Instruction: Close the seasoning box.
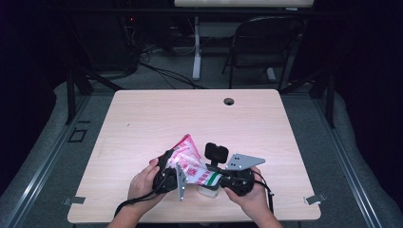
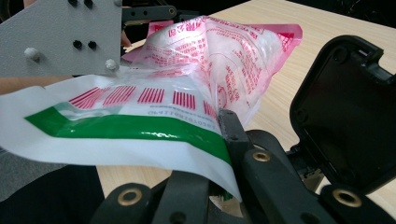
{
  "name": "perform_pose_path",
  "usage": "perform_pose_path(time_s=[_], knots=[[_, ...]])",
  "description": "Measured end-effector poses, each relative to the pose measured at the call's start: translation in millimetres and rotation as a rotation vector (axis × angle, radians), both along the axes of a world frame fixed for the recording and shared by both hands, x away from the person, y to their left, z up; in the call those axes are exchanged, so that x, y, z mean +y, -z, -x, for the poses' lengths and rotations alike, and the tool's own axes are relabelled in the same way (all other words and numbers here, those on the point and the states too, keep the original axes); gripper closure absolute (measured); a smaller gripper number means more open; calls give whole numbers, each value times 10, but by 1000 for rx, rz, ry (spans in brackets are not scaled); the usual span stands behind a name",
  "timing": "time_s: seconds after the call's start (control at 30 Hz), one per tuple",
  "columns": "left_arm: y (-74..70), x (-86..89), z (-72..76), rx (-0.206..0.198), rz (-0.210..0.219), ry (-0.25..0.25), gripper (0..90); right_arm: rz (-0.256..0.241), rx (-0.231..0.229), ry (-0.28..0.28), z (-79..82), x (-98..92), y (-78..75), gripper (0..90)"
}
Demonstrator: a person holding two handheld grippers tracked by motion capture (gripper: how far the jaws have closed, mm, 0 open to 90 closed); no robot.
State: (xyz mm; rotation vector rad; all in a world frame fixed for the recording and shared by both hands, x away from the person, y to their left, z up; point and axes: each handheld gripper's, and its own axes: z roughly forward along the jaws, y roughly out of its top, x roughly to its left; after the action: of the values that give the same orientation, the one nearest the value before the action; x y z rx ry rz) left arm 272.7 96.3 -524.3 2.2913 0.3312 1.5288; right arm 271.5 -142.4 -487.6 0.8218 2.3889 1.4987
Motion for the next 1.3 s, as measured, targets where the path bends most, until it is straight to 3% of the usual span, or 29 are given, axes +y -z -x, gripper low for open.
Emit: perform_pose_path(time_s=[0.4,0.73,1.3], knots=[[-46,-26,18,-19,-63,-3,632,-3,8,-1,6,-22,35,900],[-53,-41,23,-22,-88,-3,633,-1,14,-1,5,-35,64,900],[-59,-48,45,-67,-132,-11,633,4,9,7,14,-20,107,900]])
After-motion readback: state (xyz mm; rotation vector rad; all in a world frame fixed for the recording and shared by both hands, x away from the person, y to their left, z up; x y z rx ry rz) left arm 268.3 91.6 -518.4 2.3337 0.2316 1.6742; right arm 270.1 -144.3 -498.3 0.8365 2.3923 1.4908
